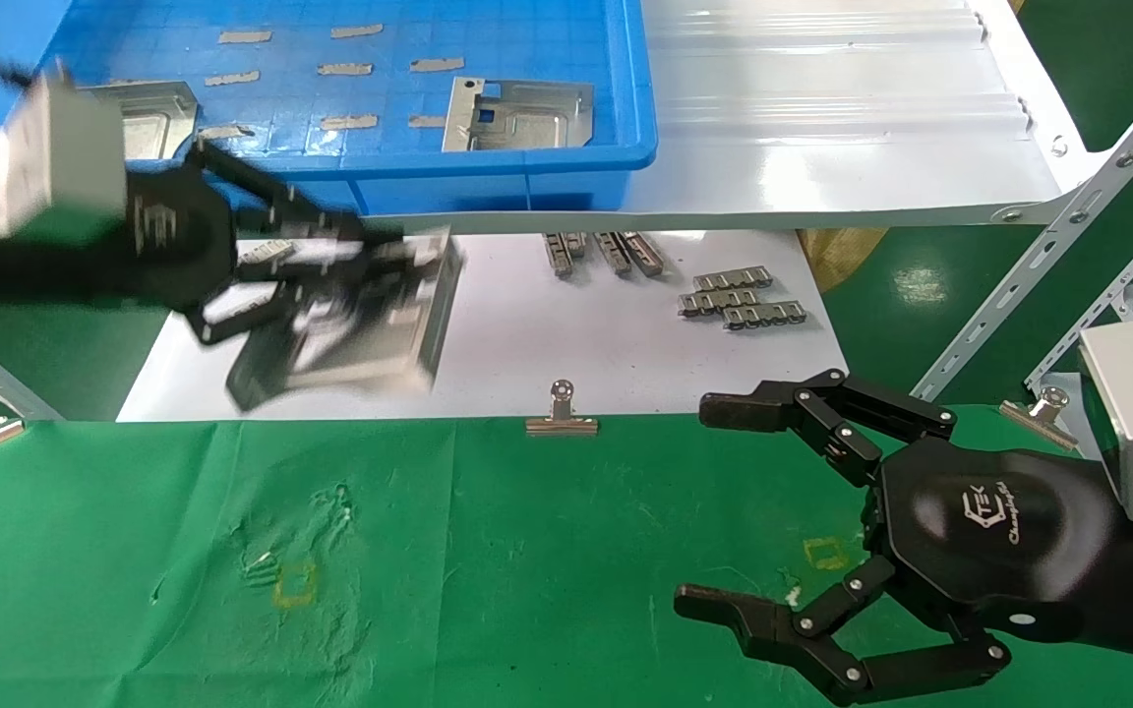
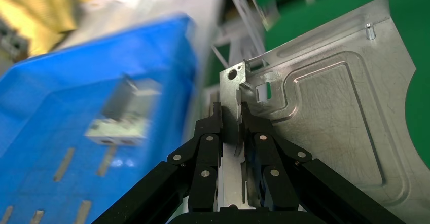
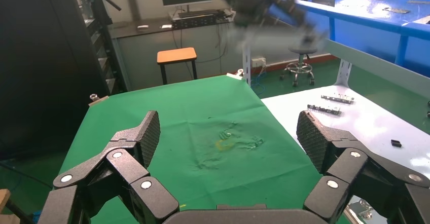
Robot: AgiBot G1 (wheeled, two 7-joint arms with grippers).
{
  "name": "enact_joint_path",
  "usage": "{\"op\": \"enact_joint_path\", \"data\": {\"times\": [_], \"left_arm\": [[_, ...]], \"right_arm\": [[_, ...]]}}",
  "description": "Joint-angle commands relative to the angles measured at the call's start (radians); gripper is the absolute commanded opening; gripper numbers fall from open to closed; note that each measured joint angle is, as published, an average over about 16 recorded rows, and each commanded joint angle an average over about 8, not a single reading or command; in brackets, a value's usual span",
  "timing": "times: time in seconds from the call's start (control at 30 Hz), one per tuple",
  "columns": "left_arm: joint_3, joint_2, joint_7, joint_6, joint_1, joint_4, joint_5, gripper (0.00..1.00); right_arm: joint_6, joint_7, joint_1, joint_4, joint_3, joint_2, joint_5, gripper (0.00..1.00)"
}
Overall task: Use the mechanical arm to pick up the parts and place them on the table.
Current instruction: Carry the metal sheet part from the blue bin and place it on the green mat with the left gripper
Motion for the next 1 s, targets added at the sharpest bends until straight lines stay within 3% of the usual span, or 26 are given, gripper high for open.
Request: {"op": "enact_joint_path", "data": {"times": [0.03,0.43,0.83,0.93,1.0], "left_arm": [[0.028,-0.028,0.071,-0.003,0.027,-0.043,0.002,0.00],[0.098,-0.038,0.452,-0.025,0.201,0.118,-0.036,0.00],[0.119,-0.004,0.681,-0.053,0.281,0.279,-0.018,0.00],[0.121,0.003,0.710,-0.059,0.285,0.306,-0.015,0.10],[0.124,0.008,0.724,-0.066,0.284,0.323,-0.010,0.30]], "right_arm": [[0.000,0.000,0.000,0.000,0.000,0.000,0.000,1.00],[0.000,0.000,0.000,0.000,0.000,0.000,0.000,1.00],[0.000,0.000,0.000,0.000,0.000,0.000,0.000,1.00],[0.000,0.000,0.000,0.000,0.000,0.000,0.000,1.00],[0.000,0.000,0.000,0.000,0.000,0.000,0.000,1.00]]}}
